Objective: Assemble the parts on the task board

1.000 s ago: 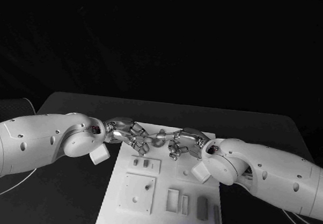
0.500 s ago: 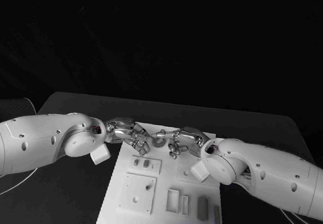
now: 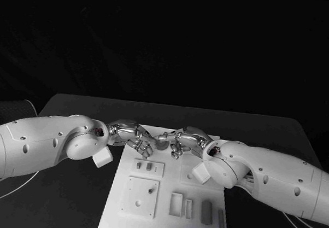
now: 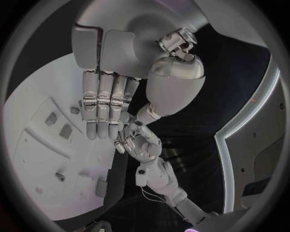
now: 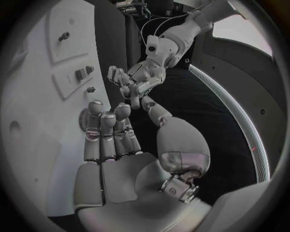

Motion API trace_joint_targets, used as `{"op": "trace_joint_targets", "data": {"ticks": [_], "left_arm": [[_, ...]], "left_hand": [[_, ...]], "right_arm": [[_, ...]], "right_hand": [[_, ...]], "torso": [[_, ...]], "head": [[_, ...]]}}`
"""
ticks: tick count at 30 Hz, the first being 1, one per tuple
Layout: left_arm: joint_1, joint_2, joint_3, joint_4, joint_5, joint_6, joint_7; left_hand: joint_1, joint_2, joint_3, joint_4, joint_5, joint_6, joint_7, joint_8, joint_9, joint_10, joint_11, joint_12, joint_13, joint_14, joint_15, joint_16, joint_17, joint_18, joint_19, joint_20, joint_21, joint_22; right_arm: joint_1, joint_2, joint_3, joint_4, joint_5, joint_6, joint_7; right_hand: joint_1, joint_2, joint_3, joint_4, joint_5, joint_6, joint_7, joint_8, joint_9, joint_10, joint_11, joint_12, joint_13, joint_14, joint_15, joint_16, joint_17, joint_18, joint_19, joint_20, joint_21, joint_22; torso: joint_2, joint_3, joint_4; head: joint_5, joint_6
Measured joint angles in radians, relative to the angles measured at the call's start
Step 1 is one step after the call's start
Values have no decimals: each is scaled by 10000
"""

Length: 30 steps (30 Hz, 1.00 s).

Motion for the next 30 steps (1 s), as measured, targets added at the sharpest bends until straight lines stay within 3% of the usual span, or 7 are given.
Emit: {"op": "trace_joint_targets", "data": {"ticks": [7,12,24,30], "left_arm": [[0,8,0,-3,1,2,0],[0,13,0,-3,1,4,-1],[0,22,-1,-8,3,7,-5],[0,27,-1,-15,3,8,-5]], "left_hand": [[-93,13,58,-62,-5,1,-2,-10,11,0,0,0,10,0,0,0,10,-31,0,0,0,13],[-105,2,71,-98,-11,2,-3,-28,10,0,0,0,10,0,0,0,10,103,0,1,0,23],[-224,-10,100,-129,-13,14,-16,-34,20,-1,0,0,18,0,0,0,19,110,0,1,0,34],[-239,-24,118,-171,-15,16,-17,-66,28,-1,0,0,18,0,0,-1,19,108,1,1,0,44]], "right_arm": [[0,36,0,-31,-61,-75,99],[0,75,0,-50,-84,-115,168],[0,139,1,-77,-91,-144,299],[0,152,1,-82,-104,-134,311]], "right_hand": [[62,62,-2,-135,0,27,27,0,0,1,0,0,-15,-14,14,0,0,3,0,1,0,0],[62,62,25,-164,0,27,26,0,-1,1,-1,0,-19,-16,16,0,0,4,0,2,0,0],[62,62,-43,-231,0,3,48,0,-11,1,-1,-1,-55,-82,7,0,-12,50,-36,37,2,0],[365,365,82,-355,0,9,45,119,3,1,-1,39,-70,-83,8,-1,-11,48,-36,37,2,0]], "torso": [[-1,-5,0],[-1,-5,0],[-2,-2,1],[-2,-2,0]], "head": [[0,2],[0,2],[1,4],[1,10]]}}
